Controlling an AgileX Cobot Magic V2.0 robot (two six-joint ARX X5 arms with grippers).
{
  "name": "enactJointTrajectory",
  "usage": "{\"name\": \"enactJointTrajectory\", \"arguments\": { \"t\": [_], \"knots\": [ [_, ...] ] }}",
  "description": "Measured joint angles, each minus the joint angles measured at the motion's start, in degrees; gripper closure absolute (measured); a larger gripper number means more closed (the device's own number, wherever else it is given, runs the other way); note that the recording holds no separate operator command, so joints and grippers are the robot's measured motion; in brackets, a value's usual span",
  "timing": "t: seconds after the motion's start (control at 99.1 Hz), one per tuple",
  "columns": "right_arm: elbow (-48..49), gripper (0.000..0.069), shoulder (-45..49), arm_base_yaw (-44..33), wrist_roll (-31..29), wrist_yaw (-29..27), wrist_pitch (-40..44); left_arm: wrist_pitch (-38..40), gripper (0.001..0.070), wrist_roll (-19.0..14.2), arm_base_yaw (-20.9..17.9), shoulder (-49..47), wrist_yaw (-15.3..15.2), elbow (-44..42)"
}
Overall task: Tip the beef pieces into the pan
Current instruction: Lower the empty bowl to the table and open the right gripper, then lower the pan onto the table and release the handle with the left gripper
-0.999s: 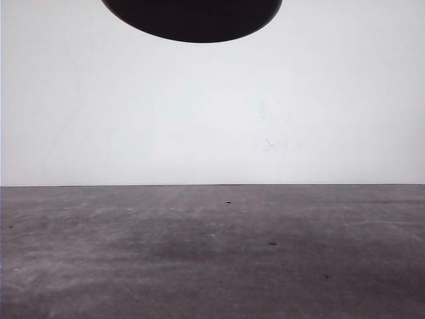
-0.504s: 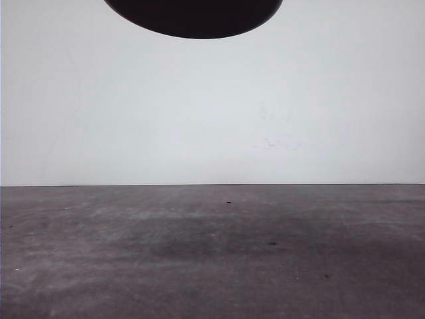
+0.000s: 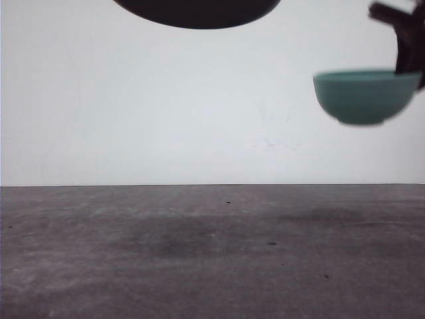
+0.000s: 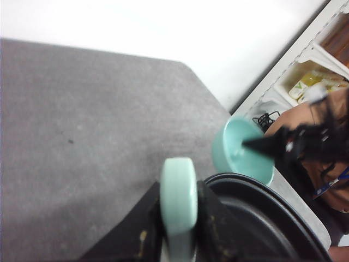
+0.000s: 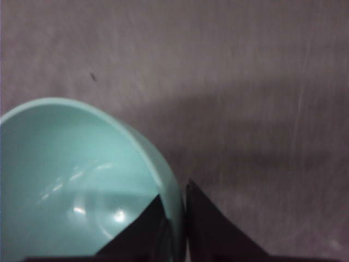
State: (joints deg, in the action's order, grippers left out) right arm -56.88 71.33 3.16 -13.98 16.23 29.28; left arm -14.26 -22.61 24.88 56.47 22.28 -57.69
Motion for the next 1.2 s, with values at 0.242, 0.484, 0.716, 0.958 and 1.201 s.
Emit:
{"name": "enactJointTrajectory", "arguments": {
  "t": [0.242, 0.484, 0.716, 0.958, 1.201],
  "knots": [
    [7.2, 0.067, 9.1, -0.6, -0.9, 0.6, -6.4, 2.3, 0.0656, 0.6, 0.0, -0.3, 0.0, 0.0],
    [7.5, 0.0595, 14.3, -0.7, -0.9, 0.5, -8.5, 2.2, 0.0656, 0.6, 0.0, -0.3, 0.0, 0.0],
    [7.5, 0.0245, 13.8, -0.7, -1.3, 0.3, -9.3, 1.4, 0.0656, 1.0, 0.0, -0.3, -2.4, 0.0],
    [7.5, 0.0228, 0.9, -0.6, -1.3, 0.3, -10.6, 10.4, 0.0656, 1.2, -3.7, 1.8, -7.4, 9.8],
    [7.4, 0.0228, -16.4, 1.4, -1.3, 0.1, -10.3, 27.5, 0.0656, 0.5, -7.0, 10.0, -10.5, 22.8]
  ]
}}
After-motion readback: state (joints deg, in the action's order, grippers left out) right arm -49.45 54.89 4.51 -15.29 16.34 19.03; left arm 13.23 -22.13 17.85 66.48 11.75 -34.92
